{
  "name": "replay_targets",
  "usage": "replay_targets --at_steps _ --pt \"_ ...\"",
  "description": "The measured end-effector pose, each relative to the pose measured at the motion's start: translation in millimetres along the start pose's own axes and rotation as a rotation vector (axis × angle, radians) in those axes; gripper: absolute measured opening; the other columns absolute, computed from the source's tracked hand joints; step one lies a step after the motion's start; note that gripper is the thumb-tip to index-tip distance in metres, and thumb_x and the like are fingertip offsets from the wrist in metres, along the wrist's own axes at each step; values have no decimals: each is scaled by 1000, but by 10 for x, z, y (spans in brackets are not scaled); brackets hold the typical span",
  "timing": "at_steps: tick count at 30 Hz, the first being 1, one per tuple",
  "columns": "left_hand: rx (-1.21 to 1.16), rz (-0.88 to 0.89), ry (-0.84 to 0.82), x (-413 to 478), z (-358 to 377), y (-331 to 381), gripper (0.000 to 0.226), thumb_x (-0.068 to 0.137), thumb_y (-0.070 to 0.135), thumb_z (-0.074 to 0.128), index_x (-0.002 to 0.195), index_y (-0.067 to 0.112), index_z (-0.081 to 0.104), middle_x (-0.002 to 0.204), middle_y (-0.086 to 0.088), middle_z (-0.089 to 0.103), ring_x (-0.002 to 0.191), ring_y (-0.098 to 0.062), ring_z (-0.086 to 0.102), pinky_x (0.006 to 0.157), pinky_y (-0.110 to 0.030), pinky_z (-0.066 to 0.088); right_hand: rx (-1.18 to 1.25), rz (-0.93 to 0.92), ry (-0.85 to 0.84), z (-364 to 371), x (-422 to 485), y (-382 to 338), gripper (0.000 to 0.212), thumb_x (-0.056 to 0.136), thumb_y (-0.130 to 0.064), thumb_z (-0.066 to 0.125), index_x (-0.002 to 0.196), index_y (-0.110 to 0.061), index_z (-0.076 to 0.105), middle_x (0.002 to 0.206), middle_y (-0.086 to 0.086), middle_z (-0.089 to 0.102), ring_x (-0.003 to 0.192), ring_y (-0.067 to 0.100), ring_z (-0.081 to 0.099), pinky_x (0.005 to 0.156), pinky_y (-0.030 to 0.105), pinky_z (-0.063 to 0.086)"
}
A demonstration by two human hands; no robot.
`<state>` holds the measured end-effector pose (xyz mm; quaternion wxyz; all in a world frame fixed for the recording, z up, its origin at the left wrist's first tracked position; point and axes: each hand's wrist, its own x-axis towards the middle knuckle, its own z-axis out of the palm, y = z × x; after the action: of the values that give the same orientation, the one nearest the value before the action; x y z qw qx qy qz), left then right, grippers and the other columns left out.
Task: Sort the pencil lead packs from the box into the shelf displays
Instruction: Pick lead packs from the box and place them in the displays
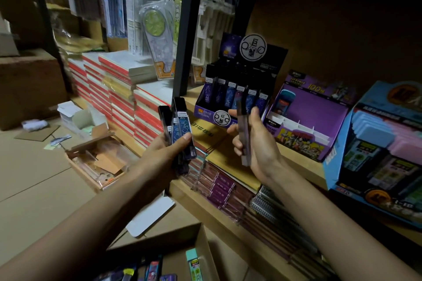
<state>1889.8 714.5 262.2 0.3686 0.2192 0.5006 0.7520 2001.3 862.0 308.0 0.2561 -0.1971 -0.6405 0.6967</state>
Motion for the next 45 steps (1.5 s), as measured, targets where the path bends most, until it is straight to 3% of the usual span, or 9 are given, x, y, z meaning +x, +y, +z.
replay_targets --at_steps 6,9,16,20,23,31,36,40,45 --pt "11 11 1 -11 -44 49 53 80 32 61 125 8 48 97 -16 61 70 -15 62 50 -24 45 157 1 13 131 66 -113 13 97 -11 45 101 -16 57 78 -6 68 72 5 64 68 20 49" --pt "16 12 8 -12 -93 100 57 77 36 63 125 10 49 101 -15 66 85 -23 64 64 -32 47 -91 -97 89 127 231 -253 14 89 -11 60 102 -16 59 96 1 68 90 12 64 82 28 51" --pt "-63 32 11 45 -171 151 56 78 28 63 127 9 46 80 -3 67 58 -8 65 45 -19 47 -533 -418 328 130 924 -603 12 82 -14 70 93 -15 64 88 -3 65 88 16 63 82 39 55" --pt "-45 14 24 87 -210 154 55 75 32 65 124 12 49 103 -14 67 80 -19 70 57 -25 53 -752 -516 318 137 1120 -470 18 81 -14 71 99 -12 69 89 -3 65 83 9 59 72 8 47" --pt "-32 -2 55 95 -178 133 49 72 34 65 114 13 53 93 -15 66 76 -26 63 60 -32 48 -805 -528 325 117 1172 -391 24 80 -15 73 103 -11 70 87 -9 62 80 4 57 65 -4 38" --pt "-88 7 30 82 -33 112 49 71 27 61 115 7 51 94 -19 60 86 -32 58 75 -45 47 -779 -317 304 77 1307 -335 22 80 -17 73 99 -5 72 89 9 71 85 20 68 81 39 56" --pt "-88 -7 36 105 12 112 50 71 25 61 117 11 52 100 -16 64 86 -26 65 75 -40 53 -927 -239 302 118 1391 -381 22 80 -22 73 81 0 70 80 14 70 74 24 69 72 40 58" --pt "-85 -4 52 84 -1 112 56 71 28 63 121 6 48 103 -24 57 91 -35 55 78 -48 38 -1171 -154 243 173 1293 -429 34 85 -33 67 66 -4 65 65 11 69 58 21 67 60 35 57" --pt "-92 -22 16 79 -65 124 54 72 28 64 120 9 51 102 -20 62 77 -22 68 53 -26 52 -1308 -842 360 199 1089 -469 22 92 -24 54 99 -6 65 94 10 65 88 26 61 68 26 40"
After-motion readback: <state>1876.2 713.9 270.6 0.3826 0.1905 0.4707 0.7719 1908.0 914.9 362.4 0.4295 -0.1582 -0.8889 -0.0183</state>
